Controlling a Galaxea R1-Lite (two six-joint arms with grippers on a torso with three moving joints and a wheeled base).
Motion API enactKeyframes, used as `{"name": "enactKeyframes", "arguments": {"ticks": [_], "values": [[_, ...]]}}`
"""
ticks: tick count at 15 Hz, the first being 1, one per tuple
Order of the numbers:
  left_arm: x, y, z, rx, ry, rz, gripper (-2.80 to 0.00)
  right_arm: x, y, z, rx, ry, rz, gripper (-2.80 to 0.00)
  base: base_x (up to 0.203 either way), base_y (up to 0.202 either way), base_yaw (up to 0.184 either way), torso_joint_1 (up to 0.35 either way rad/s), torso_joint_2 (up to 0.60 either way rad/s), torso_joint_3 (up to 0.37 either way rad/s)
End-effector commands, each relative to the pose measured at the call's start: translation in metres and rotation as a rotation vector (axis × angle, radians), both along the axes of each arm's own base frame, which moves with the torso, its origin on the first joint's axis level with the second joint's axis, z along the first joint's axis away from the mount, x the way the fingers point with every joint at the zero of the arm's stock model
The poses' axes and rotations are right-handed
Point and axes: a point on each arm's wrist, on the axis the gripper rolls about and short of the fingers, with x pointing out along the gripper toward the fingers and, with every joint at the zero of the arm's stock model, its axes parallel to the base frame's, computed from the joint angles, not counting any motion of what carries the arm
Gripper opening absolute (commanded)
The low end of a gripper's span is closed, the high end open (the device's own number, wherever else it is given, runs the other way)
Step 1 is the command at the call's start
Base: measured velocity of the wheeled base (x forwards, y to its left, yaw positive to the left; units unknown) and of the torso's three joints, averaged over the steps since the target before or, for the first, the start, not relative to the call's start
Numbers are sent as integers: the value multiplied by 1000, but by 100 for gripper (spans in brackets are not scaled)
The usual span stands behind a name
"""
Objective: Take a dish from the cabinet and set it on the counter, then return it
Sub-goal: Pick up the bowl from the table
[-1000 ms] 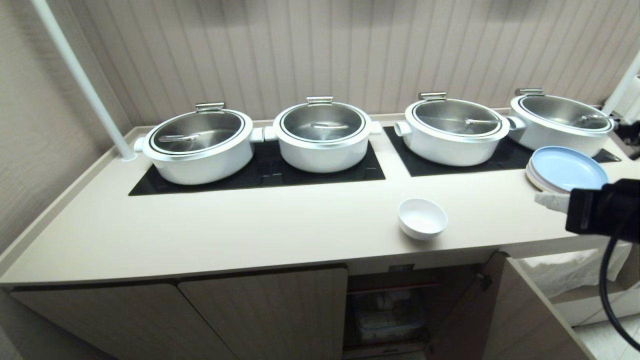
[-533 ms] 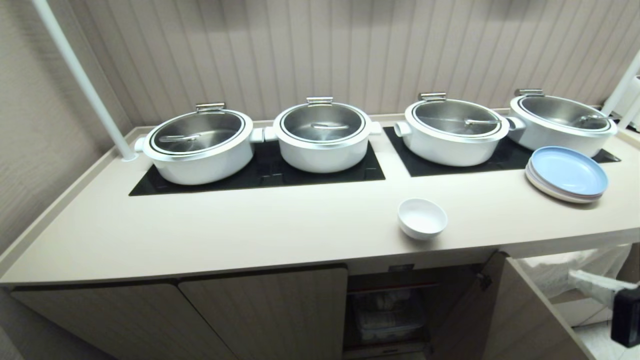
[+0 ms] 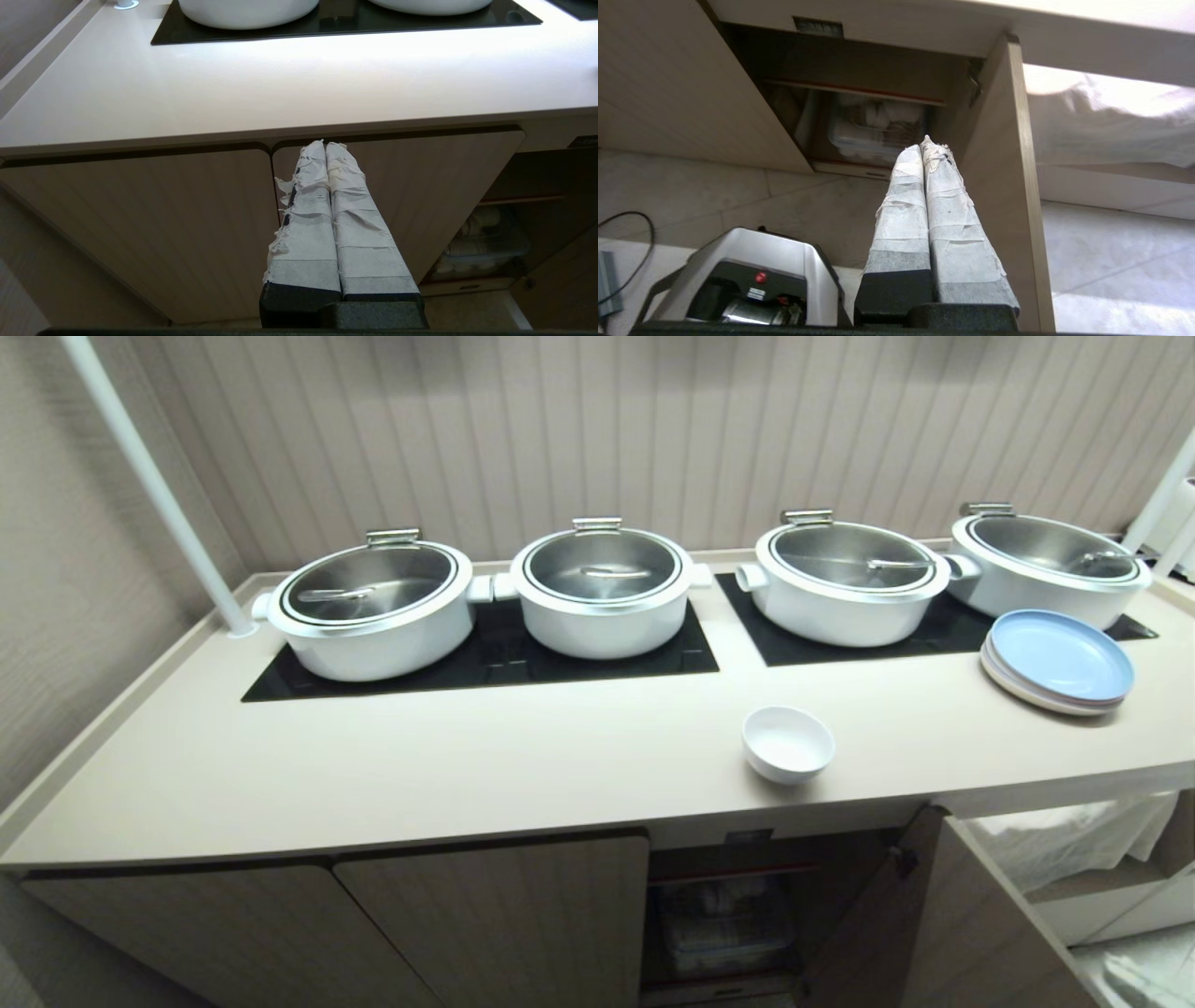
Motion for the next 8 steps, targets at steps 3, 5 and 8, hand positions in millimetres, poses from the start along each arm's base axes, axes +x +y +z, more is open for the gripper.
{"name": "enactKeyframes", "arguments": {"ticks": [3, 5, 8], "values": [[0, 0, 0, 0, 0, 0, -280, -22, -4, -10, -20, -3, -88, -280, 0, 0, 0, 0, 0, 0], [0, 0, 0, 0, 0, 0, -280, -38, -3, -19, -36, 7, -91, -280, 0, 0, 0, 0, 0, 0], [0, 0, 0, 0, 0, 0, -280, -55, -2, -27, -35, -54, -98, -280, 0, 0, 0, 0, 0, 0]]}}
